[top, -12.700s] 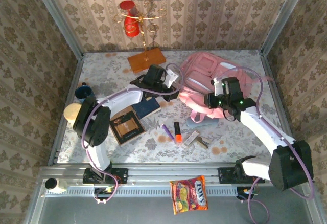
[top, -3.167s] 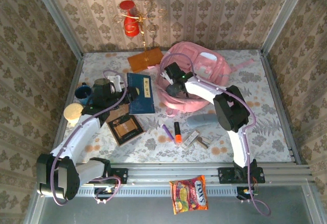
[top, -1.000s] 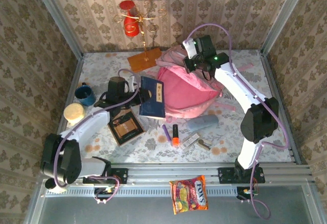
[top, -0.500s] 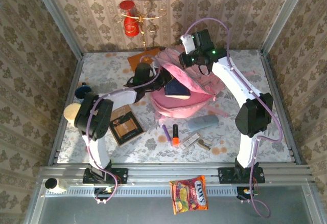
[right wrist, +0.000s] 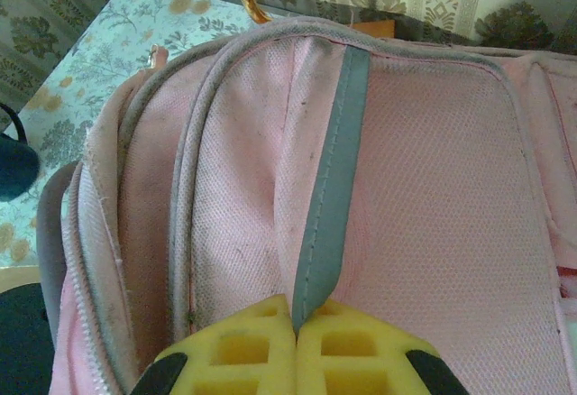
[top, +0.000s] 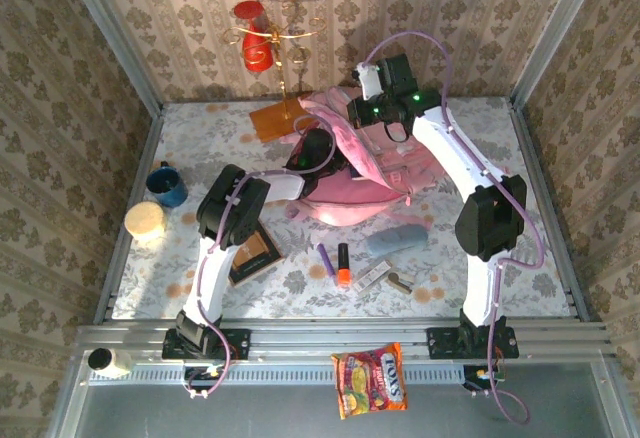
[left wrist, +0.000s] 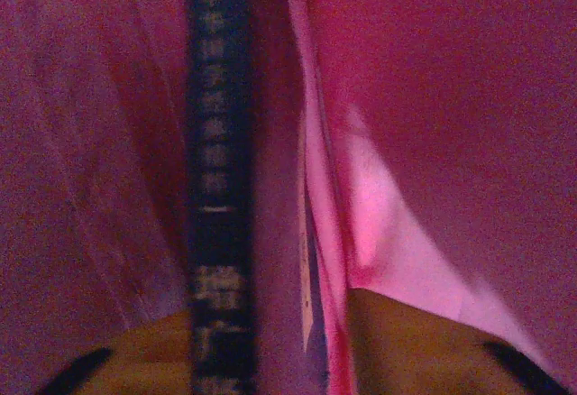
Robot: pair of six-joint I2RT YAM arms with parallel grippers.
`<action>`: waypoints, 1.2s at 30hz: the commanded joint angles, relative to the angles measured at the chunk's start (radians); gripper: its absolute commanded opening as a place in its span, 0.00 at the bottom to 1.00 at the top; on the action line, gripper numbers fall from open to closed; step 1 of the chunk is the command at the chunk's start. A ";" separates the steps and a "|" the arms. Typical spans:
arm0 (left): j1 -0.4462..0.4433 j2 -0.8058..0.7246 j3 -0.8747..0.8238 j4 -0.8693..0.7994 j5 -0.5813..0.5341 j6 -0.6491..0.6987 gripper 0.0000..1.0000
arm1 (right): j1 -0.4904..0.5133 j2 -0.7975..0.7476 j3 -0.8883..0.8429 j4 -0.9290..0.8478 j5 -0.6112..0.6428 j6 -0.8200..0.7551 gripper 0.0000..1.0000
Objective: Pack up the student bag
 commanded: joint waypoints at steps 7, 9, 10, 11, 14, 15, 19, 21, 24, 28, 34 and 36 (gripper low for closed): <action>0.075 -0.318 -0.363 -0.003 0.034 0.159 0.68 | -0.050 0.012 0.012 0.074 -0.067 -0.074 0.00; 0.099 -0.403 -0.466 -0.026 0.051 0.184 0.70 | -0.061 0.027 0.025 0.052 -0.071 -0.103 0.00; 0.113 -0.453 -0.531 -0.026 0.063 0.199 0.70 | -0.065 0.032 0.026 0.029 -0.070 -0.125 0.00; 0.128 -0.509 -0.587 -0.036 0.070 0.218 0.70 | -0.067 0.039 0.028 0.015 -0.067 -0.154 0.00; 0.165 -0.712 -0.719 -0.209 0.044 0.327 0.71 | -0.066 0.064 0.032 -0.052 -0.035 -0.265 0.00; 0.165 -0.777 -0.743 -0.324 -0.001 0.378 0.71 | -0.066 0.073 0.029 -0.067 -0.025 -0.291 0.00; 0.215 -1.081 -0.805 -0.791 -0.289 0.588 0.78 | -0.055 0.111 -0.002 -0.066 0.027 -0.320 0.00; 0.247 -1.195 -0.841 -0.928 -0.403 0.639 0.85 | -0.038 0.124 -0.015 -0.046 0.040 -0.312 0.08; 0.366 -1.310 -0.913 -1.005 -0.394 0.662 0.89 | 0.003 0.130 -0.012 -0.020 0.097 -0.268 0.38; 0.509 -1.388 -0.977 -1.024 -0.342 0.643 0.92 | 0.106 0.071 -0.060 0.045 0.299 -0.135 0.71; 0.656 -1.390 -1.054 -0.970 -0.248 0.636 0.93 | 0.349 -0.025 -0.310 0.235 0.198 0.084 0.78; 0.688 -1.357 -1.079 -0.923 -0.148 0.623 0.92 | 0.407 0.006 -0.350 0.284 0.112 0.202 0.78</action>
